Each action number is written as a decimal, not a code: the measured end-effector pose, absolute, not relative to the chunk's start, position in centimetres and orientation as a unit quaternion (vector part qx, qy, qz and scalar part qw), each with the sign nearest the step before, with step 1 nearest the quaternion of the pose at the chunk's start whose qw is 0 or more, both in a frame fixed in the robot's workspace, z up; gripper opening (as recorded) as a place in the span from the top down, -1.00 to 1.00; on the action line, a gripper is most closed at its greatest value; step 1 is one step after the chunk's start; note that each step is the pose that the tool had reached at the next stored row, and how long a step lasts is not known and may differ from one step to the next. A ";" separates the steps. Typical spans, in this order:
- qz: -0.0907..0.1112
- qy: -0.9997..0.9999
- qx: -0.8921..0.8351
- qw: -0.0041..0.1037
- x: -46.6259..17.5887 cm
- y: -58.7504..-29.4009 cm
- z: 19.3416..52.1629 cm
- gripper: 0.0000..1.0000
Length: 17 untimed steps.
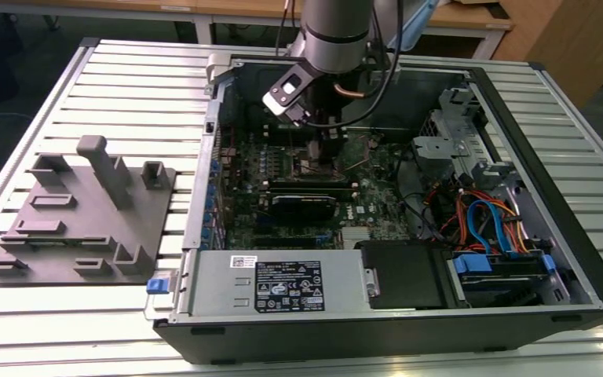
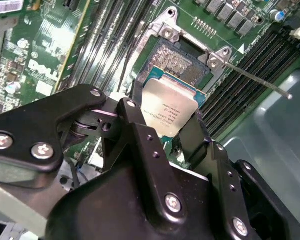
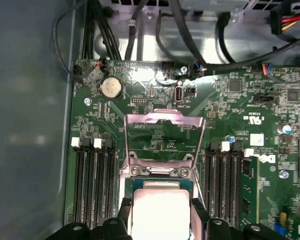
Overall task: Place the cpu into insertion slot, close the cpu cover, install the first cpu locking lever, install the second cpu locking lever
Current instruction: 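Place the cpu into insertion slot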
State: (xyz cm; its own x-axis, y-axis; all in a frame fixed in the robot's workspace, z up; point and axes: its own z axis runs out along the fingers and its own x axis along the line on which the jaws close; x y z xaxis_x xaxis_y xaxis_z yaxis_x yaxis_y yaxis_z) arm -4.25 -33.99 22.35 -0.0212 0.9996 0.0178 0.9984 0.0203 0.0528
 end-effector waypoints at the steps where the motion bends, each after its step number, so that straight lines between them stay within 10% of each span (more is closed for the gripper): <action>1: 0.025 0.714 0.699 0.012 -4.3 -34.0 22.2 -0.08; 17: 0.025 0.714 0.699 0.014 -4.6 -33.8 21.4 -0.08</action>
